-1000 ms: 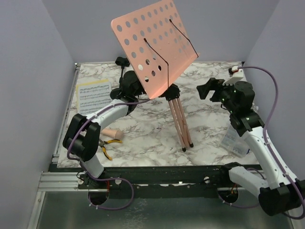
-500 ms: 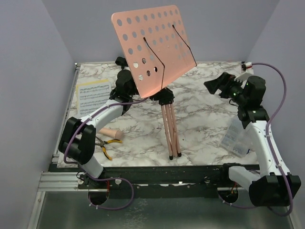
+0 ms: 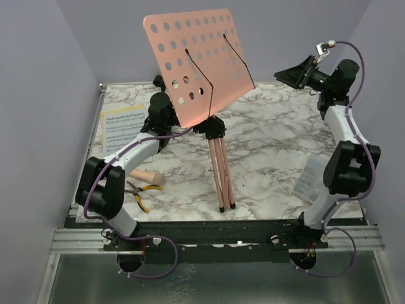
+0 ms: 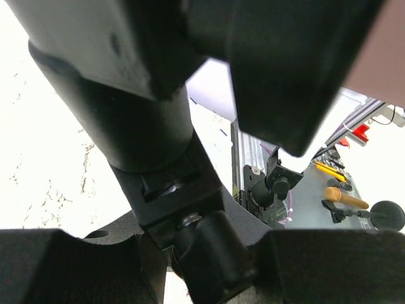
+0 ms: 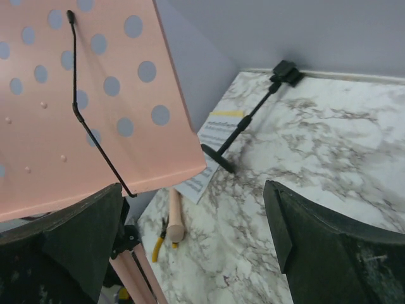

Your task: Set up the instrument practice props

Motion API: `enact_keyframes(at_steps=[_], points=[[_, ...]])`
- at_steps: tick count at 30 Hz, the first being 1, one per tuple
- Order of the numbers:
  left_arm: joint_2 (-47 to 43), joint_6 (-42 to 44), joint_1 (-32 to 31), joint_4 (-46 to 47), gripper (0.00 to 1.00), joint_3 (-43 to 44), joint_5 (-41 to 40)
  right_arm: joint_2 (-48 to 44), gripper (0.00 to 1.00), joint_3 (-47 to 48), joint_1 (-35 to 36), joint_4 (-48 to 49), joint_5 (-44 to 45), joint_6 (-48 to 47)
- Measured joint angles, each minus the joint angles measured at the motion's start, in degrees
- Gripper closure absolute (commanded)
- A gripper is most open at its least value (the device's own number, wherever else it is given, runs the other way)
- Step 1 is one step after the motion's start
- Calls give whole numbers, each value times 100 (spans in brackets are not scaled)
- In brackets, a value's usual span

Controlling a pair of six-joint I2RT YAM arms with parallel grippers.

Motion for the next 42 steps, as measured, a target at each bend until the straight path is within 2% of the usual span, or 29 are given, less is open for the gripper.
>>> enact_keyframes(at_steps=[4,9,16,21,31,38,42], points=[[-2,-31,35,2,100,-4,50,1056,2,647,267,1405,-752,1147],[0,-101,46,31,100,-4,136,2094,5,1751,831,2269,-1204,2063],[426,-404,46,275,100,501,546,2914,20,2883,1434,3574,-1541,3593],[837,-590,72,422,100,1023,920,2900,34,2896,1342,4592,-1655,4583],[1377,-1080,177,750,100,1790,1740,1812,33,1294,907,5895,-1694,5563],[1464,-1497,223,1364,100,2000,1998,1150,36,970,791,6249,-1692,5807],[1624,-2087,223,2153,100,2166,2232,848,36,785,741,6295,-1633,5860]])
